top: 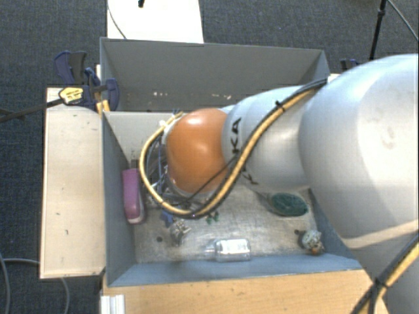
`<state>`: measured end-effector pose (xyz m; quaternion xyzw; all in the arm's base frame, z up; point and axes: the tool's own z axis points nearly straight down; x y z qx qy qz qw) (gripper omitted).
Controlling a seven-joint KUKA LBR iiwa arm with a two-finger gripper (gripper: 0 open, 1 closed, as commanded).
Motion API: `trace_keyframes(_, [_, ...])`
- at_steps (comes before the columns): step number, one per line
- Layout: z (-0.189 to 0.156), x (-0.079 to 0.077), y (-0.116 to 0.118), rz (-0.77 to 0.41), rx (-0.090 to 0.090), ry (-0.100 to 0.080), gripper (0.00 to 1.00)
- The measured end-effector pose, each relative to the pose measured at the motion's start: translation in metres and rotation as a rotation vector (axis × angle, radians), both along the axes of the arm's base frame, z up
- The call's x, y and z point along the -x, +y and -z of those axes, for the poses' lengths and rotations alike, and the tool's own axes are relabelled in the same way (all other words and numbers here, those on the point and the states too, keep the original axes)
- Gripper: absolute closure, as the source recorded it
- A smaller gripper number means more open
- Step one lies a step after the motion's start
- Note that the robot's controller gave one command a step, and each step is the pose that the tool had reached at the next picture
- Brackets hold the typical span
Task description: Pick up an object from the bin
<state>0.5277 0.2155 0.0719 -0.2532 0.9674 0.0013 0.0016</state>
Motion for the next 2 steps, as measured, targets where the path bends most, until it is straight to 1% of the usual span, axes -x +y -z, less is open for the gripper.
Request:
trace_keyframes(1, [-0.002,-0.002,-0.002,0.011,-0.001,-0.002,1.00])
trace_keyframes(2, [-0.209,-0.010,-0.019,-0.008,-0.001,-0.010,1.00])
